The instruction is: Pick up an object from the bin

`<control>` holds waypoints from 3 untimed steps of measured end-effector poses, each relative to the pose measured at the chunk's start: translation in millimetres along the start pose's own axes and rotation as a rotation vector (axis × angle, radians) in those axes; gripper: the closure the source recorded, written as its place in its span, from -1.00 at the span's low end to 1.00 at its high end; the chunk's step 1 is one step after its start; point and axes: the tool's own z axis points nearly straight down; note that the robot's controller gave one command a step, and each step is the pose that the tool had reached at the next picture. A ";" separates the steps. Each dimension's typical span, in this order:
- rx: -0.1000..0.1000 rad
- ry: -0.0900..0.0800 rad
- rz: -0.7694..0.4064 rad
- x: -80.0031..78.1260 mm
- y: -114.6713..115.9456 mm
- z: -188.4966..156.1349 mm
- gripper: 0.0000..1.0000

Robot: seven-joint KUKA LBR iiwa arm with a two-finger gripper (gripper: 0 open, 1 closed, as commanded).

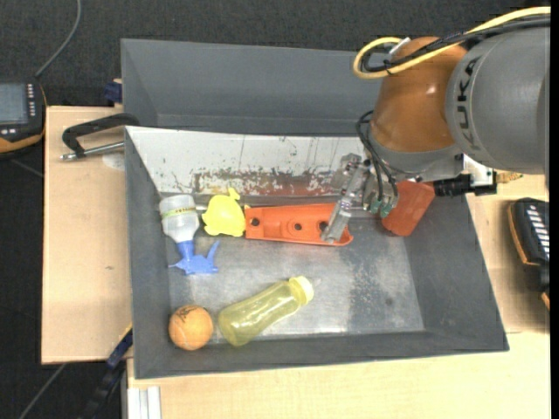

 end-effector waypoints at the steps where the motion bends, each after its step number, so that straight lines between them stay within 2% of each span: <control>1: 0.000 0.000 0.005 0.1 0.5 3.8 -1.00; 2: -0.002 -0.004 0.034 3.4 7.4 41.5 -1.00; 3: -0.003 -0.004 0.237 9.1 16.0 87.8 1.00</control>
Offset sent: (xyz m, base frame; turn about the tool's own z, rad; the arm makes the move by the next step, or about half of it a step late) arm -0.0019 0.0107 -0.0554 0.0422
